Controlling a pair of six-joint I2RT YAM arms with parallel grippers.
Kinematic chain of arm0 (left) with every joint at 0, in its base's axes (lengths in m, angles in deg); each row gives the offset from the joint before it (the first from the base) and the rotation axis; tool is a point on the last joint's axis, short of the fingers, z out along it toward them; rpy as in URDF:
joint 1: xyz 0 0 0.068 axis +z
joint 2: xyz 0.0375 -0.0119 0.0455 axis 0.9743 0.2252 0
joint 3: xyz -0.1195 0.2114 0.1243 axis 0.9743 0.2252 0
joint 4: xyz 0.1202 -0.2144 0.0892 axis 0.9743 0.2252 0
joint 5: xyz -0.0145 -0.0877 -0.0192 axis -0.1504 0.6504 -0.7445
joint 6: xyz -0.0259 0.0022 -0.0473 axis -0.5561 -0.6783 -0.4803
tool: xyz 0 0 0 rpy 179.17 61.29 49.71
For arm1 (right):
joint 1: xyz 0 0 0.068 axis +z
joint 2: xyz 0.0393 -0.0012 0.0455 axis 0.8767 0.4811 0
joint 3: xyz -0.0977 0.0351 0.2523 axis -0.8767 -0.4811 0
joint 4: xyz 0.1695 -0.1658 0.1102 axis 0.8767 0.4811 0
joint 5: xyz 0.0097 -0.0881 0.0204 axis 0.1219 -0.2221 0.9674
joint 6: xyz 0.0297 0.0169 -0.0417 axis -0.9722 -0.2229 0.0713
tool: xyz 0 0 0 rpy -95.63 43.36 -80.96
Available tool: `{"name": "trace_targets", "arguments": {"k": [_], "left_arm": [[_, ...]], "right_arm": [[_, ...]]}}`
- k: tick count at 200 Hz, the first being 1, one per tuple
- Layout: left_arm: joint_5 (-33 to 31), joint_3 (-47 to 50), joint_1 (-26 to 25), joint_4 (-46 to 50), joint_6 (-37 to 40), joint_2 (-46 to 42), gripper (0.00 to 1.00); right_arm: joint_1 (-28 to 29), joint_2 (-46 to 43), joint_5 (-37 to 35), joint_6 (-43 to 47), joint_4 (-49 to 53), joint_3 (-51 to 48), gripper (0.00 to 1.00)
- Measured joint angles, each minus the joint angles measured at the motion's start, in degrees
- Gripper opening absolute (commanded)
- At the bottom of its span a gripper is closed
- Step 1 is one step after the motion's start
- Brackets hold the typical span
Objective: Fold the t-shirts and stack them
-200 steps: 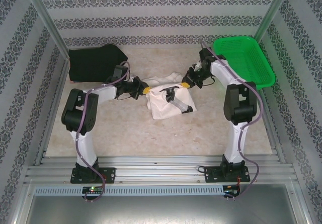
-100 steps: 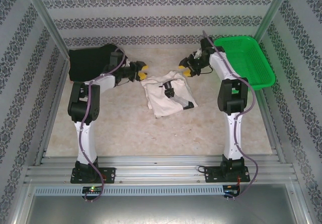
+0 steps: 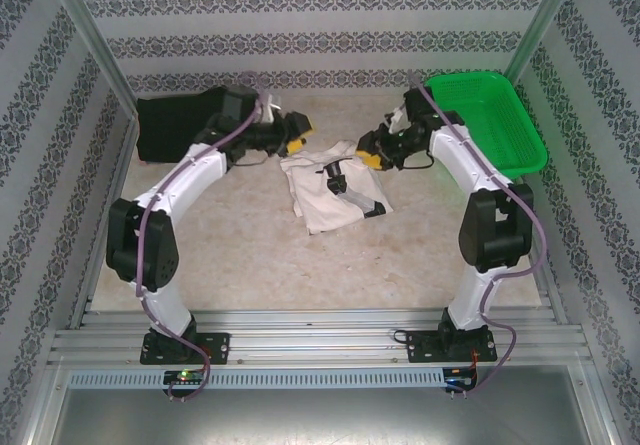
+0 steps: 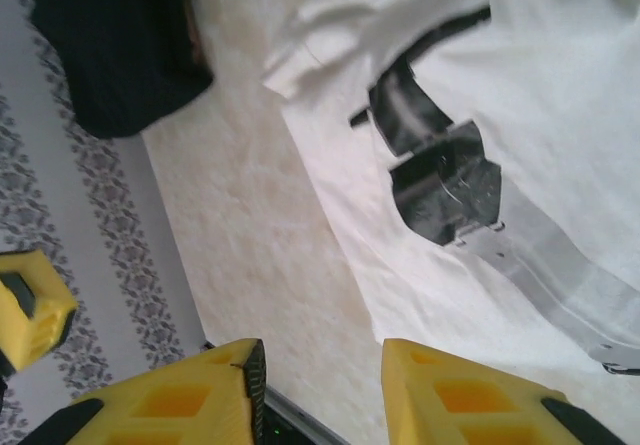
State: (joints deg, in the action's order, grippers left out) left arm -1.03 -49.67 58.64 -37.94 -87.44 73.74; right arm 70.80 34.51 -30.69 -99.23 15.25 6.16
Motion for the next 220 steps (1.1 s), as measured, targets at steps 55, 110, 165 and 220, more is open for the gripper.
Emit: {"name": "trace_targets", "arguments": {"k": [55,110,165,220], "left_arm": [[-9.25,0.55,-0.04,11.23,9.79,8.92,0.52],[-16.28,-6.05,-0.02,16.57,14.45,13.31,0.53],[-17.81,-9.4,-0.02,18.78,14.49,19.54,0.51],[-18.21,-11.76,-0.04,20.46,14.12,22.84,0.45]], "right_arm": [[-0.11,10.34,-2.8,1.62,-1.62,1.05,0.52],[-0.7,18.73,-5.38,2.86,1.77,14.49,0.52],[-1.11,25.38,-6.56,2.73,5.33,21.7,0.52],[-1.03,29.77,-6.56,2.19,7.54,26.21,0.26]]}}
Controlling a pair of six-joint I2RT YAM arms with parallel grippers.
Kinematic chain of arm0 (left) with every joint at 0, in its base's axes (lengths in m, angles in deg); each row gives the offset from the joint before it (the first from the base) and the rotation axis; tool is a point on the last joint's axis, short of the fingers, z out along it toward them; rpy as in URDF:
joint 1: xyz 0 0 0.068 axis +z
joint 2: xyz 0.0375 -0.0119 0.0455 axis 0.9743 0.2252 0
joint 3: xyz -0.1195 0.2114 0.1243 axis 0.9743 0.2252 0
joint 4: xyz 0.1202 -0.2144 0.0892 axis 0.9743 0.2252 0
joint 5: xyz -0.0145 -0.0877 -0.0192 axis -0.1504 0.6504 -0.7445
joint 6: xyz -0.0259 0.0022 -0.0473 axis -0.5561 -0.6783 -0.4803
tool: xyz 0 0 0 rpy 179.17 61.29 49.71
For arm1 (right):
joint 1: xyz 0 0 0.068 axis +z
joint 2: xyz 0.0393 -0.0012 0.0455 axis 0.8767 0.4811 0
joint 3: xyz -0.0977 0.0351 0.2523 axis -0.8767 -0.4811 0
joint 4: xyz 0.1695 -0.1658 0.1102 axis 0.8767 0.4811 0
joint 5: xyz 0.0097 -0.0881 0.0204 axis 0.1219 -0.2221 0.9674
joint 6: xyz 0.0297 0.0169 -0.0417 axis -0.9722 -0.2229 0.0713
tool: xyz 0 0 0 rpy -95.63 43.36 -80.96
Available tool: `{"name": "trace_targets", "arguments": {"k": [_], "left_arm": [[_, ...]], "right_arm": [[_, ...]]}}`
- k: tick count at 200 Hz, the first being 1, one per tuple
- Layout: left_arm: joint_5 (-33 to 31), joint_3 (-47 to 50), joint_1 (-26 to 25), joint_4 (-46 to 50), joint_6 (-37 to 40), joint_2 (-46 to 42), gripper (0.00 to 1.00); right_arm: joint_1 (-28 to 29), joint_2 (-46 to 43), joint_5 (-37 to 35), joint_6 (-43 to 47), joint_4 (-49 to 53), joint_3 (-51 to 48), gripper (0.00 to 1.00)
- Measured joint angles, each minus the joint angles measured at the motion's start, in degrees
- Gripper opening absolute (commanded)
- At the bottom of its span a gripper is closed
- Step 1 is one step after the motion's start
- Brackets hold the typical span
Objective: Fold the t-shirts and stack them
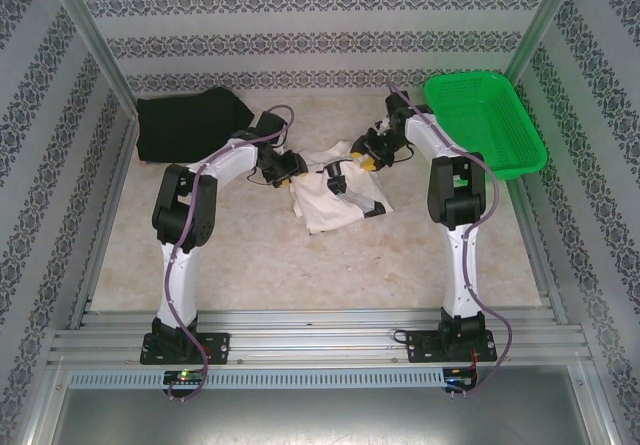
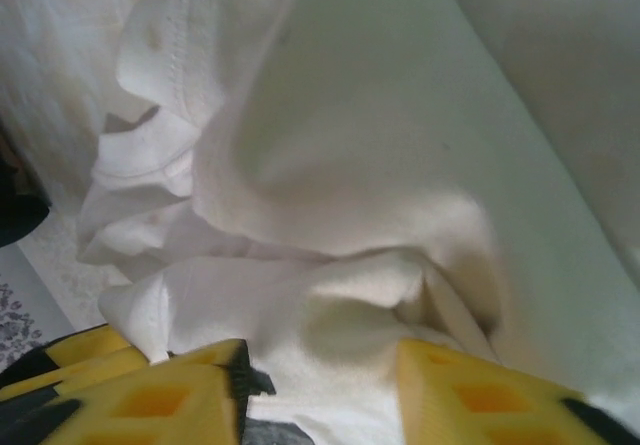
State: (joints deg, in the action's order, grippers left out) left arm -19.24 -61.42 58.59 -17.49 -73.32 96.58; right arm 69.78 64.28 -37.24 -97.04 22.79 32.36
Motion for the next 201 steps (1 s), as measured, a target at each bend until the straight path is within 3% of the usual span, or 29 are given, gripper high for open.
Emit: {"name": "trace_targets", "arguments": {"k": [13,23,38,100,133,201], "left_arm": [[-0.02,-0.59,0.0,0.02,-0.04,0.39,0.35],[-0.02,-0.96,-0.02,0.11,-0.15,0.7,0.21],[-0.35,-1.33,-0.02,0.37,0.28,0.98,0.1],[-2.08,-0.55,-0.02,0.31,1.11,0.26,0.0],[-3.43,4.15,0.02,-1.46,1.09,-4.61,0.0],[-4.09,6.1,0.13,-5.46,0.85,-9.38,0.0]], "right_arm": [[0.22,0.42,-0.17,-0.39,0.04,0.7,0.14],[0.26,0.42,-0.22,-0.85,0.11,0.72,0.05],[0.35,0.42,-0.2,-1.22,-0.24,0.72,0.0],[0.35,-3.89,-0.11,-2.82,-4.02,-1.64,0.0],[0.37,-7.74,0.37,-3.54,-5.29,-1.4,0.0],[0.68,-3.32,1.27,-4.83,-5.73,9.49,0.0]]}}
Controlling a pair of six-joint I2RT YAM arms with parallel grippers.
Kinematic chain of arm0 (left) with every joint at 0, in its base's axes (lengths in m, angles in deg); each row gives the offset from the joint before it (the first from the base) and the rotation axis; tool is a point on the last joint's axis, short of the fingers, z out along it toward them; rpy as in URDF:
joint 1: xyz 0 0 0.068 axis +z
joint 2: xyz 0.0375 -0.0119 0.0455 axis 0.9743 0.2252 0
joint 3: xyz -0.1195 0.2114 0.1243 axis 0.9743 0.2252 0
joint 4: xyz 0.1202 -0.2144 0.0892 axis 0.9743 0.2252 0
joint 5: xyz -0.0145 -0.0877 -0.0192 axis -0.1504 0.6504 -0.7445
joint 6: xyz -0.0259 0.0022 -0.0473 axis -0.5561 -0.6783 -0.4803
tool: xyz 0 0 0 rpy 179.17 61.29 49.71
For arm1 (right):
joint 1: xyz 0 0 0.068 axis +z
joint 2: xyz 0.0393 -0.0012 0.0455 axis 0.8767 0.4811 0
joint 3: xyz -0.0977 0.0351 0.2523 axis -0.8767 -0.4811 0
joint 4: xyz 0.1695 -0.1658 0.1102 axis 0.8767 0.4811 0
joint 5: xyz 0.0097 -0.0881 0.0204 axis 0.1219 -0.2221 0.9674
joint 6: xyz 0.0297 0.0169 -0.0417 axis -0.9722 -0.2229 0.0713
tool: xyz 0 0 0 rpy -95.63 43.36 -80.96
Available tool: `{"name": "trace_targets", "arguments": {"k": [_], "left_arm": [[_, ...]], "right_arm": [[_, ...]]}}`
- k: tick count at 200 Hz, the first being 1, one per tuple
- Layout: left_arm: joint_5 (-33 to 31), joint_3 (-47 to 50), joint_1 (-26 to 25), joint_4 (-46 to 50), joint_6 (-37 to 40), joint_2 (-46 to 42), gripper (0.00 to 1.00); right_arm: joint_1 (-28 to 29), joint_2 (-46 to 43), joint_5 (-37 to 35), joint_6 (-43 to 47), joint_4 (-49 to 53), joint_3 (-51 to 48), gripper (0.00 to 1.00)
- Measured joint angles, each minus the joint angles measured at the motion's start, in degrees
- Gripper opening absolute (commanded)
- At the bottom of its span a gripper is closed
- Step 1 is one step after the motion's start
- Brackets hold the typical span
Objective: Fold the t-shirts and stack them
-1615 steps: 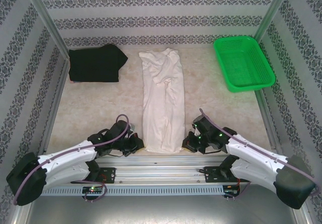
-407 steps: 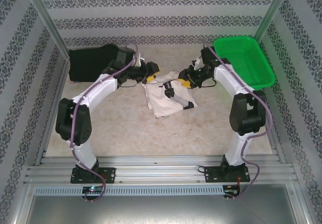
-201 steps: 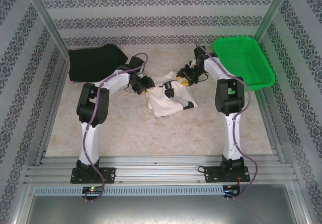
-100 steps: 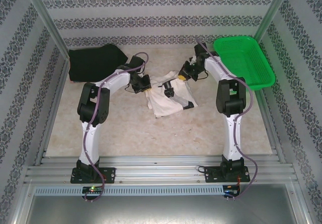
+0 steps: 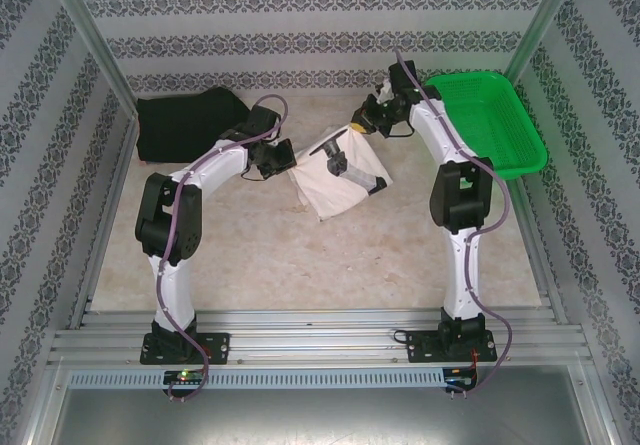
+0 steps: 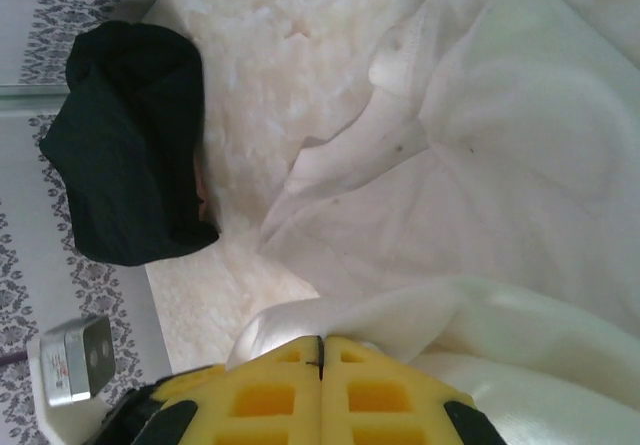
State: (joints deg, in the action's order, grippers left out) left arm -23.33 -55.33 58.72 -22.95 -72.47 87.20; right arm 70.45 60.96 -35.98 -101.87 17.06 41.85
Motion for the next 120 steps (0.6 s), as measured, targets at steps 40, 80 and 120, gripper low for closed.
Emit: {"name": "trace_targets", "arguments": {"k": [40,80,120], "left_arm": [[-0.39,0.81,0.02,-1.36,-0.26,0.13,0.0],[-0.35,3.69,1.11,-5.38,-1.25,0.15,0.0],[-0.04,7.65,3.39,-8.96,-2.99,0.33,0.0]], "right_arm": [[-0.02,6.67,1.38,-2.47,-1.77,4.24,0.0],[0.0,11.98,3.54,-6.03,-4.83,8.48,0.0],[1.2,15.32,5.29,-9.6,-7.32,13.03,0.0]]}}
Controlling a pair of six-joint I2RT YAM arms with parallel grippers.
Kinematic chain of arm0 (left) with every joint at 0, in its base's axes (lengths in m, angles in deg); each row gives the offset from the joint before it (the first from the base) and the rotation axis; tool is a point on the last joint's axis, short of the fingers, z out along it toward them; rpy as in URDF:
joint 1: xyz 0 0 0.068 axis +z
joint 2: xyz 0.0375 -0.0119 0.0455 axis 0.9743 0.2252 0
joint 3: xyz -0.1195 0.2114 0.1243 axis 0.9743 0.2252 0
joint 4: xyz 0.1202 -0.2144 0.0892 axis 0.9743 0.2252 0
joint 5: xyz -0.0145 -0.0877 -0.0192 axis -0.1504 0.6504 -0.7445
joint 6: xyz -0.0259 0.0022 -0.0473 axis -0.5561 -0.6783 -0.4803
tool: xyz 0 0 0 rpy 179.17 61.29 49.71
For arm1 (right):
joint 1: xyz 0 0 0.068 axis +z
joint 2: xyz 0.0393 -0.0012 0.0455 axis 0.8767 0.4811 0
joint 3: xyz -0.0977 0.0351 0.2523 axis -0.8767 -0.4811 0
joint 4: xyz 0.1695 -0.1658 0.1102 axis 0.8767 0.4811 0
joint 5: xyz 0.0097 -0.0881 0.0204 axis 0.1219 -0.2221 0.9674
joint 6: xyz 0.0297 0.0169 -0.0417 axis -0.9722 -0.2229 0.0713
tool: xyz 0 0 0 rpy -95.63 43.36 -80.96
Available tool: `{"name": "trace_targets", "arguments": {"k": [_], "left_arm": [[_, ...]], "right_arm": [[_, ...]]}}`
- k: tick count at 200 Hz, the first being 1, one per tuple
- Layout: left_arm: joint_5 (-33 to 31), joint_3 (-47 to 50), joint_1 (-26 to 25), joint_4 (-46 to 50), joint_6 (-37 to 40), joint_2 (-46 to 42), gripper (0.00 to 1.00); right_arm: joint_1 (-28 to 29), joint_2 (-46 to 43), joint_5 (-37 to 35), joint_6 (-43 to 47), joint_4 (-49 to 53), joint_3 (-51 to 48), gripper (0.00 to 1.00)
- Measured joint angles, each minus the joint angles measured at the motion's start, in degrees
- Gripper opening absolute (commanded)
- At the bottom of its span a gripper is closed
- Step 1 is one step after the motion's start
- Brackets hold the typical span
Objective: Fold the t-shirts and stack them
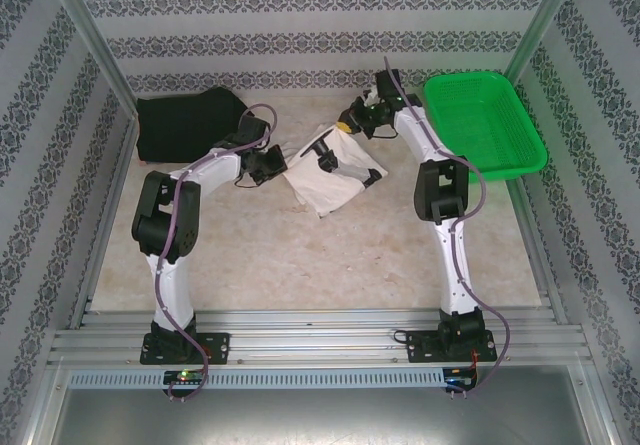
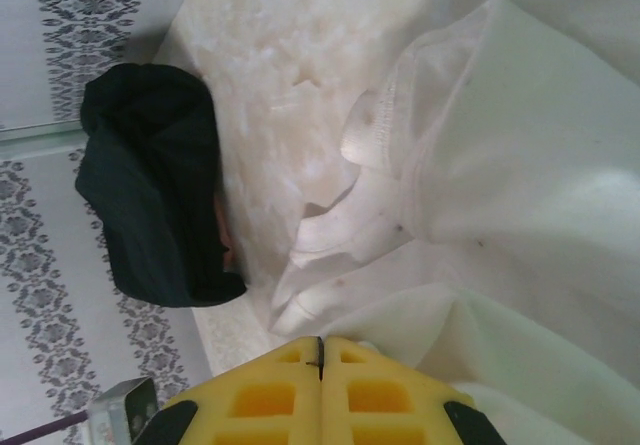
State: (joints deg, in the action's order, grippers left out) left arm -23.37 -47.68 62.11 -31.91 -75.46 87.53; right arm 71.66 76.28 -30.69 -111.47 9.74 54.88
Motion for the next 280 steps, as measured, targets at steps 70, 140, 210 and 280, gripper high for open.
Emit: {"name": "trace_targets", "arguments": {"k": [70,140,210,280], "left_arm": [[0.76,0.22,2.58,-2.21,-1.51,3.52,0.19],[-1.01,-0.52,6.03,-1.81,-3.61,-4.59,0.55],[2.27,6.54,0.22,-0.63,-7.04,-16.96,0.61],[0.04,15.63,-4.57,-1.25,-12.41,-15.28,0.61]], "right_arm": [[0.57,8.37,-0.04,-12.15,-10.6,5.77,0.43],[-2.36,1.05,0.0,-9.03,-10.69,1.49,0.49],[-2.03,-26.6,-5.44,11.1,-2.14,-29.75,0.56],[-1.64,-17.29,-17.46,24.46,9.53,-27.19,0.55]]}}
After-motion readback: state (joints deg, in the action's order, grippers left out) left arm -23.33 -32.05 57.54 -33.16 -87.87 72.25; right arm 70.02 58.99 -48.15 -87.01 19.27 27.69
